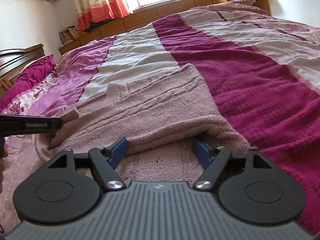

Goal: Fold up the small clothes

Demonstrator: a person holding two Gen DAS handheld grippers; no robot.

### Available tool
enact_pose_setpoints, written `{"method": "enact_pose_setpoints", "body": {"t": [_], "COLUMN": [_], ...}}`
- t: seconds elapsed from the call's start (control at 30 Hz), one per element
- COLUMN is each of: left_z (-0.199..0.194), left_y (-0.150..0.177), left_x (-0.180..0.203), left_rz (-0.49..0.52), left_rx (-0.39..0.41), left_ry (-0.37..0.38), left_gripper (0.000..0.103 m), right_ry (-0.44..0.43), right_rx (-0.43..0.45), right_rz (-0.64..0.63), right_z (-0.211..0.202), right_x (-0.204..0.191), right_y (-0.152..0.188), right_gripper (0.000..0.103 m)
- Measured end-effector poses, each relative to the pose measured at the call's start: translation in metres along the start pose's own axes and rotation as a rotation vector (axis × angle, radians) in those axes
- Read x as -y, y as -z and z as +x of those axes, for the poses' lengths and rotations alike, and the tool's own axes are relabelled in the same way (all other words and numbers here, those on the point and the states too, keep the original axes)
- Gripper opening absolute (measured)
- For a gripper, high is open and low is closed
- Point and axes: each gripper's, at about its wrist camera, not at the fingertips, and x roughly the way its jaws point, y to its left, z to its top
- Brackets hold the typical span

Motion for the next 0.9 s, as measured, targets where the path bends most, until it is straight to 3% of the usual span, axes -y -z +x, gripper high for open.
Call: {"method": "enact_pose_setpoints", "body": {"t": [0.07,0.13,0.43,0.7,0.77,0.9], "left_z": [0.004,0.007,-0.016,-0.028,-0.030,-0.033], "left_y": [0.001,0.001,0.002,0.025,0.035,0.051], "left_x": [0.003,0.005,-0.030,-0.076,-0.082,-0.090], "left_rz": [0.014,0.020,-0.145,-0.316,-0.342,-0.374], "left_rx": [-0.007,-0.011,0.049,-0.025,-0.061,-0.119], "left_ry": [0.014,0.020,-0.017,-0.049,-0.045,-0.081], "left_gripper": [0.031,0.010,0.010,0.012,0.017,0.039], "right_ry": [-0.001,-0.001,-0.007,-0.006,-0.005,-0.005], "right_rx": [0.002,0.002,0.002,0.002,0.002,0.002], "right_rz": [-0.006,-0.013,-0.024,-0.032,-0.035,-0.038], "right_z": [0.001,0.001,0.004,0.004,0.004,0.004], "right_x": [-0.001,-0.001,-0.003,-0.003,-0.003,-0.003], "right_y": [0.001,0.002,0.002,0.003,0.003,0.003], "right_gripper": [0.082,0.083,0.086,0.087,0.087,0.087]}}
